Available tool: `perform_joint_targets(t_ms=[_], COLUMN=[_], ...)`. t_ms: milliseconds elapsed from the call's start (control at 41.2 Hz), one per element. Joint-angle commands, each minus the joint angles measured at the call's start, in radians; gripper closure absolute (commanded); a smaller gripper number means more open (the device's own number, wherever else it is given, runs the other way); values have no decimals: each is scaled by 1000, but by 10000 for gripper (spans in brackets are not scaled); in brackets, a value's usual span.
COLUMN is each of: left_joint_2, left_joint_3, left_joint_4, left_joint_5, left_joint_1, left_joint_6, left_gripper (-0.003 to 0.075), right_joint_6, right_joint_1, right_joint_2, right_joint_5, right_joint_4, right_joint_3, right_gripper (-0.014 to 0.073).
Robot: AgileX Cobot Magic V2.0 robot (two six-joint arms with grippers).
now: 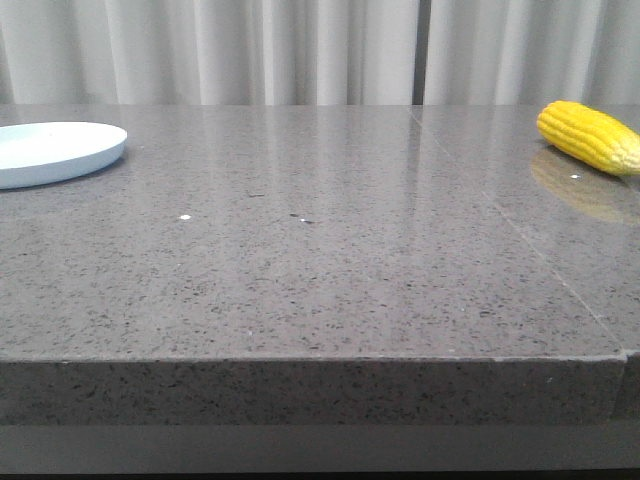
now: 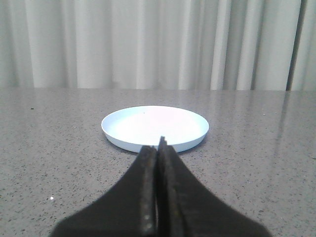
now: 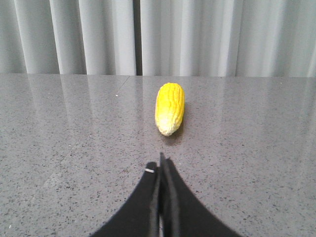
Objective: Place corn on plate with both arms
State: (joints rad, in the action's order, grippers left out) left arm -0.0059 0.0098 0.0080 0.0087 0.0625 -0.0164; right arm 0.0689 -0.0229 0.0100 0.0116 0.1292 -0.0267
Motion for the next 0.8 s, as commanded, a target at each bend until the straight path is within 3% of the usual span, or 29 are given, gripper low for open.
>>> perform_joint_targets(t_ms=[0,316,583,777], left_joint_2=[-18,-18,-18,-13], left_joint_3=[22,22,22,-65], left_joint_4=[-8,-8,-8,-8], left_joint_5=[-84,-84,-103,-171], left_joint_1=[7,7,7,7], left_joint_6=[-9,-9,-9,-9], left_gripper=[741,741,741,741], right_joint_6=[4,4,4,4], right_joint_1=[6,6,6,6], right_joint_2=[18,18,18,11], right_joint_5=[-81,-83,-198,-12], right_joint_4=[-3,-3,-3,-3], right_joint_3=[22,22,35,213], right_gripper=[680,680,680,680])
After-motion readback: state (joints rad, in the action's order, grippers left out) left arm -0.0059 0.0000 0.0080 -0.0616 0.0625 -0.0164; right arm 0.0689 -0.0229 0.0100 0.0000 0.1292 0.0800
